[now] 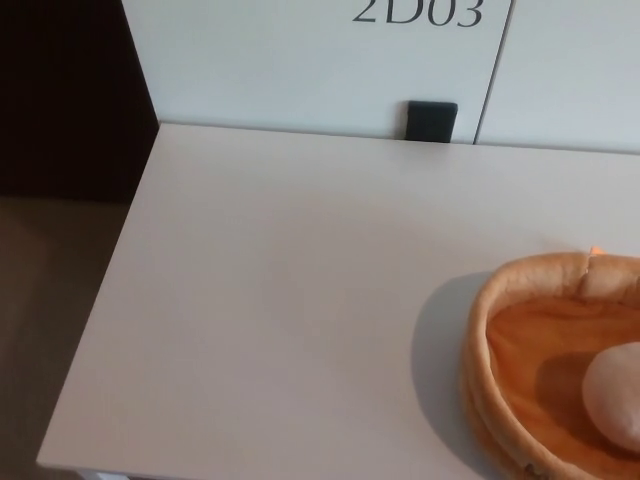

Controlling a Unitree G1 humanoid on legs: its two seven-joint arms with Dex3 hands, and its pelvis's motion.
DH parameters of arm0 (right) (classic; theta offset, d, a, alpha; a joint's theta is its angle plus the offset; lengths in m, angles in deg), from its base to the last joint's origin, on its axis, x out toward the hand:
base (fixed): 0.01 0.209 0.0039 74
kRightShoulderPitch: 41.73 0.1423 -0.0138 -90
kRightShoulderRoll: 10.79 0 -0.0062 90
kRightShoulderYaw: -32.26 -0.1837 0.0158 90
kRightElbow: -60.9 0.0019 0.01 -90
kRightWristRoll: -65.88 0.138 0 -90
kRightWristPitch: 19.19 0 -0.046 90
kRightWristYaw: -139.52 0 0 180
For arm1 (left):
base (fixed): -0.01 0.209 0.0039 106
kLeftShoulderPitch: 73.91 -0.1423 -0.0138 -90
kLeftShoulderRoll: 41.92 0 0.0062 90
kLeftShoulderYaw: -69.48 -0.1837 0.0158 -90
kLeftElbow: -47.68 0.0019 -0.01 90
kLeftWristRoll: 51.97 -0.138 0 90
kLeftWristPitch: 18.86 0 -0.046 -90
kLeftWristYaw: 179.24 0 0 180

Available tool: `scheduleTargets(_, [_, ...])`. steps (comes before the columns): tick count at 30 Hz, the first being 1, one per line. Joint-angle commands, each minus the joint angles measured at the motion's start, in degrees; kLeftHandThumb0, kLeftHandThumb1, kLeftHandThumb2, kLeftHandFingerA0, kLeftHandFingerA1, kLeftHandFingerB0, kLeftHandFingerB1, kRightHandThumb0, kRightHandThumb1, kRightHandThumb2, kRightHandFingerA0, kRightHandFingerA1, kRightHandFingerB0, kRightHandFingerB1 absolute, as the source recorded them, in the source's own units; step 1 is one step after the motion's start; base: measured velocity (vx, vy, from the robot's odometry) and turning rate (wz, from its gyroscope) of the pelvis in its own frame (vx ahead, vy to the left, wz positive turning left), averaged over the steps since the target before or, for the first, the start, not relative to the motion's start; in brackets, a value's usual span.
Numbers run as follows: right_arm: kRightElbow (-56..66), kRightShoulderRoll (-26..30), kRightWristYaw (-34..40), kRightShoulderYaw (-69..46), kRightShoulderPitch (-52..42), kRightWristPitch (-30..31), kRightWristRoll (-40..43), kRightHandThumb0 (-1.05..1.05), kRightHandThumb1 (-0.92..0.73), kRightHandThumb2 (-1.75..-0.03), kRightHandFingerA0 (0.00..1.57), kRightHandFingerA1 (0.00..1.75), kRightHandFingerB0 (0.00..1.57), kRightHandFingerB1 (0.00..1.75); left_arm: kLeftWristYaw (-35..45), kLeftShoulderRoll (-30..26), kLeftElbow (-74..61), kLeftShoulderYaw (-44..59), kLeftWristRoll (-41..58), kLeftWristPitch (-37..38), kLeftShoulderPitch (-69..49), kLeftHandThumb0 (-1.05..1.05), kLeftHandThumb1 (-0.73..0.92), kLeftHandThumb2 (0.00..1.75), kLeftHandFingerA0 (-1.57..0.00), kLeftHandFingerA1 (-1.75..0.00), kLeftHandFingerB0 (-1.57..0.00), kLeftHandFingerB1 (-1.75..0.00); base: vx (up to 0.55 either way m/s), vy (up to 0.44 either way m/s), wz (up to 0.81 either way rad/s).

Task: The robot walks towards a table in front, picks a dumpling toy with left hand and puts it in an orange round plate

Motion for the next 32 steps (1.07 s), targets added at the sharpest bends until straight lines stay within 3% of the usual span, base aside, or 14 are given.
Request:
scheduleTargets(1, [-0.1, 0.4, 1.1, 0.7, -1.1, -0.1, -0.9, -0.33, -0.51, -0.55, 0.78, 0.60, 0.45, 0.39, -0.5, 9.8, 36.9, -14.7, -5.4, 0.5, 31.7, -0.26, 0.29, 0.60, -0.53, -0.60, -0.45, -0.52, 0.00, 0.000, 0.00])
scheduleTargets(2, [-0.1, 0.4, 0.7, 0.3, -1.3, -0.2, -0.5, -0.33, -0.51, -0.55, 0.78, 0.60, 0.45, 0.39, -0.9, 10.7, 38.0, -14.9, -5.2, -1.0, 33.2, -0.26, 0.29, 0.60, -0.53, -0.60, -0.45, -0.52, 0.00, 0.000, 0.00])
scheduleTargets(3, [-0.2, 0.3, 0.8, 0.3, -2.1, -0.4, -0.5, -0.33, -0.52, -0.56, 0.78, 0.60, 0.45, 0.39, -0.8, 11.0, 38.9, -15.4, -5.0, -1.9, 33.5, -0.19, 0.31, 0.49, -0.51, -0.54, -0.50, -0.48, 0.00, 0.000, 0.00])
scheduleTargets(7, [-0.2, 0.1, 1.1, 0.1, -2.5, -0.5, -0.3, -0.34, -0.52, -0.56, 0.79, 0.66, 0.48, 0.40, -0.5, 11.6, 42.0, -16.4, -3.7, -4.7, 37.4, -0.16, 0.45, 0.51, -0.55, -0.55, -0.60, -0.51, 0.00, 0.000, 0.00])
scheduleTargets(8, [-0.2, 0.0, 1.2, -0.1, -2.5, -0.6, -0.1, -0.32, -0.55, -0.56, 0.81, 0.65, 0.48, 0.40, -4.9, 13.2, 43.0, -14.8, -1.8, -7.1, 39.0, -0.09, 0.43, 0.57, -0.58, -0.61, -0.59, -0.57, 0.00, 0.000, 0.00])
scheduleTargets(10, [-0.1, -0.1, 1.1, 0.0, -2.6, -0.8, -0.1, -0.32, -0.56, -0.58, 0.82, 0.66, 0.49, 0.41, -8.4, 14.4, 44.5, -14.1, -0.5, -8.2, 40.1, -0.14, 0.44, 0.61, -0.57, -0.63, -0.56, -0.58, 0.00, 0.000, 0.00])
scheduleTargets(11, [-0.1, -0.2, 1.1, 0.3, -3.0, -1.0, -0.3, -0.34, -0.53, -0.56, 0.82, 0.68, 0.48, 0.40, -11.8, 15.5, 45.2, -13.2, 0.7, -8.1, 39.5, -0.19, 0.37, 0.78, -0.63, -0.69, -0.57, -0.63, 0.00, 0.000, 0.00])
scheduleTargets(15, [-0.2, -0.3, 1.1, 0.2, -2.9, -0.7, -0.3, -0.32, -0.52, -0.56, 0.81, 0.65, 0.48, 0.39, -18.5, 18.1, 48.1, -11.6, 3.0, -6.7, 38.8, -0.05, 0.32, 0.65, -0.67, -0.69, -0.61, -0.62, 0.00, 0.000, 0.00])
scheduleTargets(20, [0.0, -0.3, 1.2, -0.8, -1.9, -0.4, 0.6, -0.32, -0.54, -0.57, 0.83, 0.65, 0.50, 0.41, -19.4, 18.3, 50.3, -11.4, 4.0, -3.9, 40.2, -0.03, 0.27, 0.69, -0.65, -0.69, -0.50, -0.59, 0.00, 0.000, 0.00])
scheduleTargets(32, [0.2, -0.2, 0.7, 0.1, -1.9, -0.5, -0.1, -0.31, -0.54, -0.56, 0.80, 0.62, 0.46, 0.40, -19.9, 16.9, 51.8, -14.2, 5.5, -1.7, 40.1, -0.03, 0.25, 0.69, -0.67, -0.71, -0.49, -0.59, 0.00, 0.000, 0.00])
